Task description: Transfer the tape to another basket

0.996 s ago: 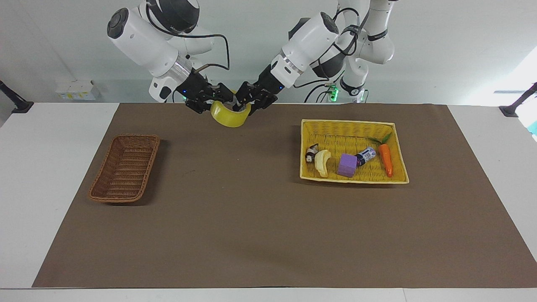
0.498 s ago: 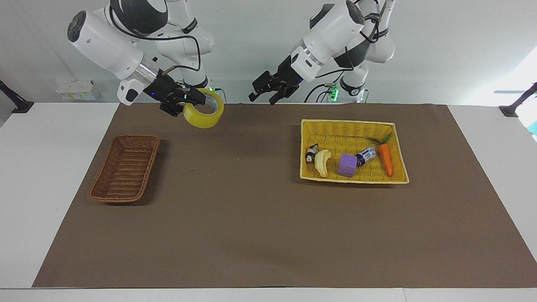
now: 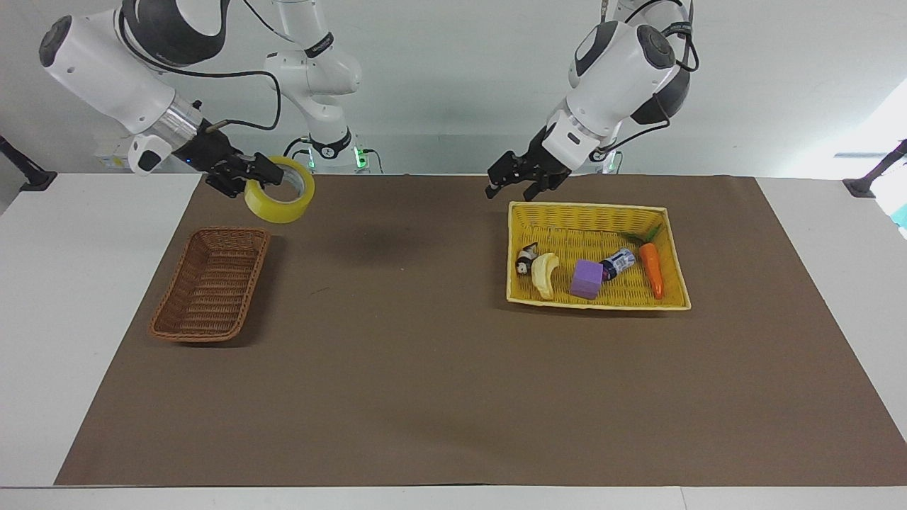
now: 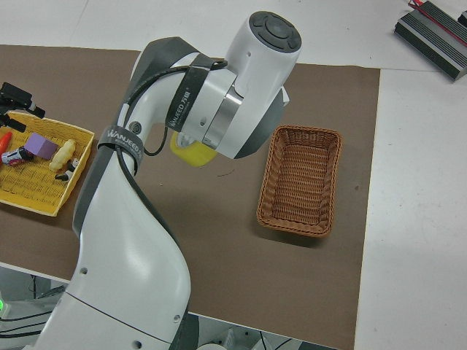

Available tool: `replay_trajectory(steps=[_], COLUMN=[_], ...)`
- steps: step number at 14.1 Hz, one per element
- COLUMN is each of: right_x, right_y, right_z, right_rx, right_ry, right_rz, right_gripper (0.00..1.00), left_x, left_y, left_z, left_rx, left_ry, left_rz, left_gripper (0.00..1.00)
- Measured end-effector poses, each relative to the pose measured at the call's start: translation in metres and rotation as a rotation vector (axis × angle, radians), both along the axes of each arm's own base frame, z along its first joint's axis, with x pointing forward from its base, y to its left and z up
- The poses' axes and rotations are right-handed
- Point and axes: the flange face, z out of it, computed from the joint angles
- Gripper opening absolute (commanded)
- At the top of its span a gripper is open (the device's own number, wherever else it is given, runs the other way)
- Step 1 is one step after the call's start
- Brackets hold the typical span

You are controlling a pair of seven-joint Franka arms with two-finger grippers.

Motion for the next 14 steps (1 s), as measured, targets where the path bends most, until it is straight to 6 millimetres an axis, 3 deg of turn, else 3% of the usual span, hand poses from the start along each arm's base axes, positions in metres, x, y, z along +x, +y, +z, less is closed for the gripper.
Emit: replay_trajectory(steps=[2, 5, 8, 11, 14], right_x=[0.012, 0.039, 0.047, 0.050, 0.050], right_y=[-0.037, -0.073, -0.104, -0.117, -0.126], right_z=[-0.017, -0.078, -0.134, -0.154, -0.172], right_rx=[-0.025, -0.051, -0.054, -0.058, -0.058], right_ry=[-0.038, -0.045, -0.018, -0.003, -0.001], right_rz=[-0.094, -0.102, -0.080, -0.096, -0.075], right_gripper=[0.00, 0.00, 0.00, 0.00, 0.00], left_x=[0.013, 0.031, 0.048, 0.059, 0.061], left_y=[0.033, 0.090, 0.147, 0.205, 0.246], left_z=[-0.004, -0.008, -0.006, -0.004, 0.002], left_rx=[0.042, 0.117, 0.202, 0.292, 0.363], left_ry=[-0.021, -0.044, -0.117, -0.158, -0.144], left_rz=[-0.041, -0.096, -0.184, -0.236, -0.220], left_gripper=[1.00, 1.00, 1.00, 1.00, 1.00])
